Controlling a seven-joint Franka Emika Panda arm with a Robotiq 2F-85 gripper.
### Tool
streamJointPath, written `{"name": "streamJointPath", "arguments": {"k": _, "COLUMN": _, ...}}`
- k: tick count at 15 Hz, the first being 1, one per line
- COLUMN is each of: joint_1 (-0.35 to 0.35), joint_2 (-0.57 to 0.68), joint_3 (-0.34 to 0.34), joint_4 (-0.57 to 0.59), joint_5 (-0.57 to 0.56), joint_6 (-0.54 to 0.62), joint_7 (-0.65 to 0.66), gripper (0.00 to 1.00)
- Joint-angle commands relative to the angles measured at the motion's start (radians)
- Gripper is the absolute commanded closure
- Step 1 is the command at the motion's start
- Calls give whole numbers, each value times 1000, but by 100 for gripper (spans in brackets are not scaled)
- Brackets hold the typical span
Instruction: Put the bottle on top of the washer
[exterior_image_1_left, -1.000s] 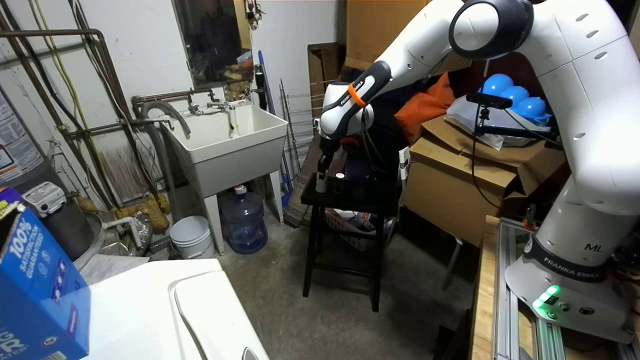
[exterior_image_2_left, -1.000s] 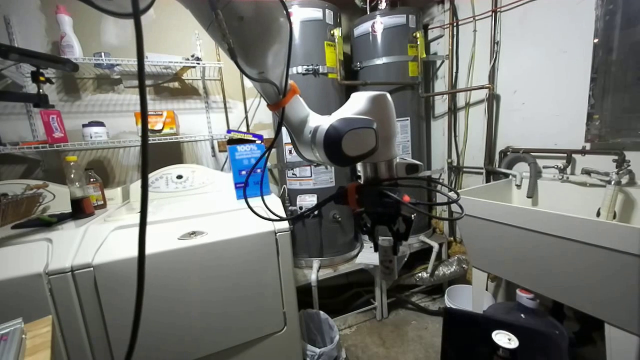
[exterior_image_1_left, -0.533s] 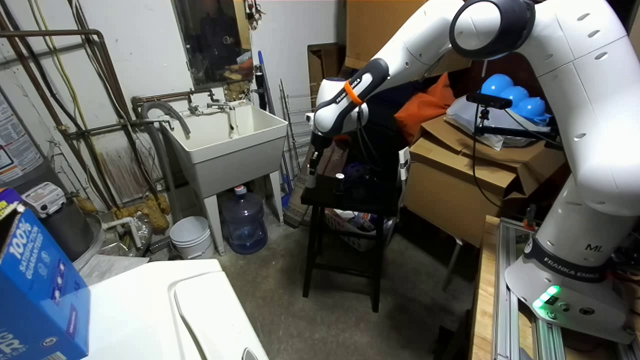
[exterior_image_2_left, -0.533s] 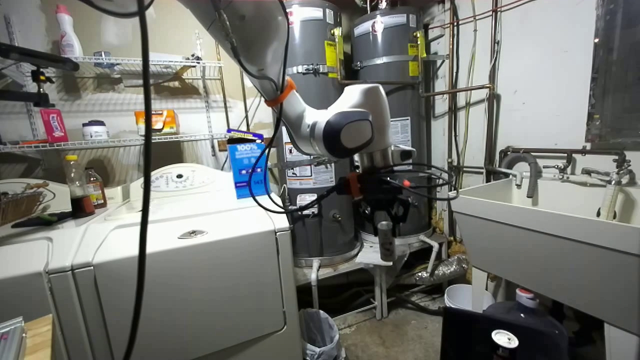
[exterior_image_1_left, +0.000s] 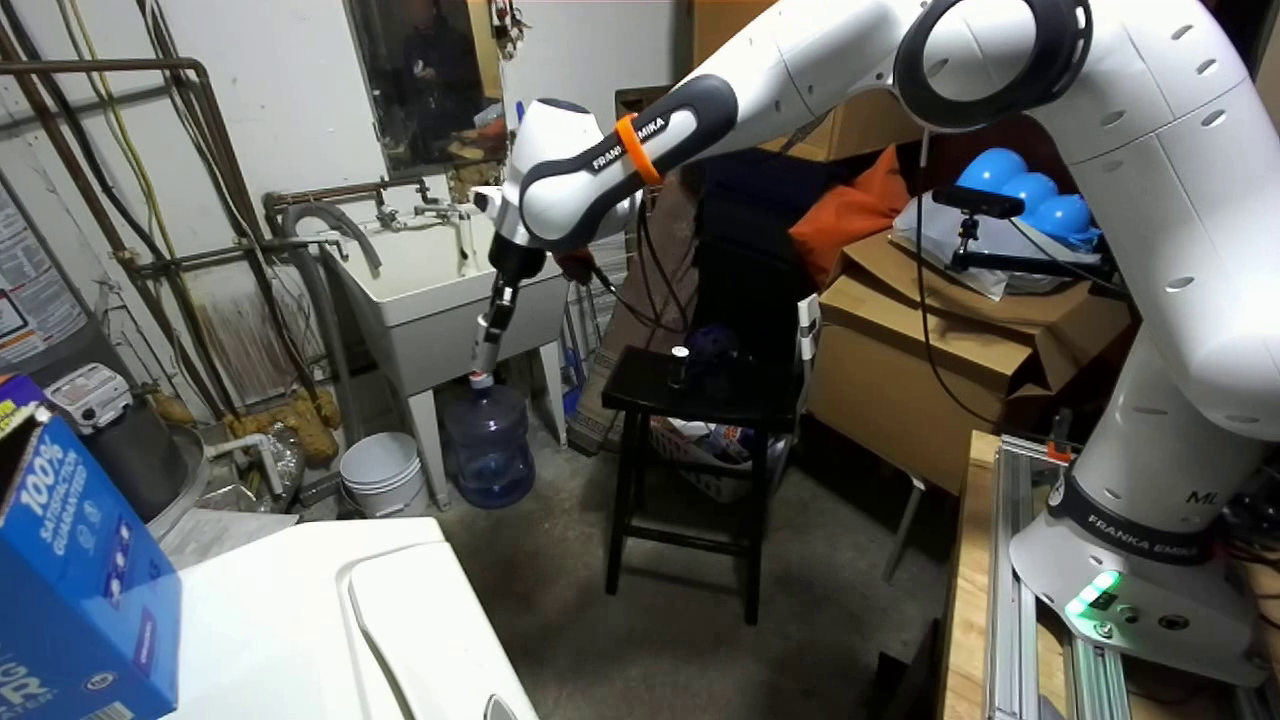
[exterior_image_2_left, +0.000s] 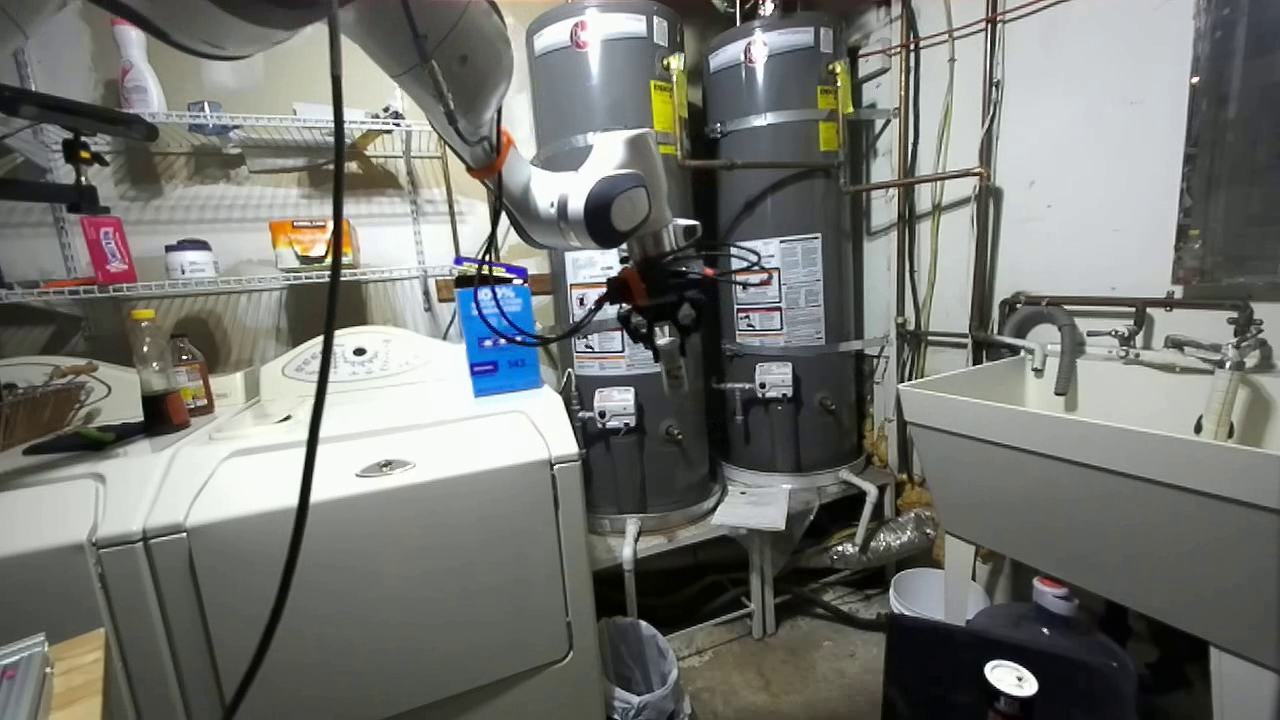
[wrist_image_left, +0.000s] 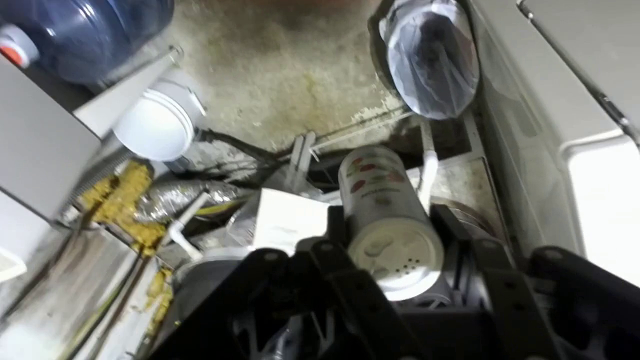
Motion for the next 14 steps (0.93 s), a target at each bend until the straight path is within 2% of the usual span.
{"name": "streamJointPath", "arguments": {"k": 1, "joint_1": 68, "joint_2": 90, "joint_3": 77, "joint_4": 172, "joint_5": 6, "joint_6": -52, "joint_7": -103, "gripper": 80}}
{"name": "streamJointPath", "arguments": {"k": 5, "joint_1": 133, "joint_2": 128, "joint_3": 179, "joint_4": 245, "joint_5": 38, "joint_6": -78, "joint_7": -224, "gripper": 80}}
{"name": "streamJointPath", "arguments": {"k": 7, "joint_1": 131, "joint_2": 137, "joint_3": 234, "joint_4": 266, "joint_5": 62, "joint_6": -101, "joint_7": -323, "gripper": 80}}
{"name": "streamJointPath", "arguments": {"k": 8, "joint_1": 156, "joint_2": 96, "joint_3": 169, "joint_4": 199, "joint_5": 48, "joint_6": -59, "joint_7": -227, "gripper": 55}}
{"name": "streamJointPath", "arguments": {"k": 9, "joint_1": 139, "joint_2": 104, "joint_3": 213, "joint_4": 205, "joint_5": 29, "joint_6": -64, "joint_7": -246, "gripper": 55}}
{"name": "streamJointPath", "arguments": {"k": 11, "joint_1": 140, "joint_2": 108, "joint_3": 222, "joint_4": 217, "joint_5": 36, "joint_6": -71, "joint_7": -271, "gripper": 55}}
{"name": "streamJointPath", "arguments": {"k": 12, "joint_1": 136, "joint_2": 109, "joint_3": 221, "joint_4": 220, "joint_5": 36, "joint_6": -72, "joint_7": -278, "gripper": 80}}
{"name": "streamJointPath", "arguments": {"k": 13, "joint_1": 147, "joint_2": 123, "joint_3": 232, "joint_4": 237, "joint_5": 34, "joint_6": -94, "joint_7": -293, "gripper": 80}}
{"name": "streamJointPath", "arguments": {"k": 14, "joint_1": 184, "joint_2": 129, "joint_3": 210, "joint_4": 263, "joint_5": 64, "joint_6": -127, "joint_7": -310, "gripper": 80}}
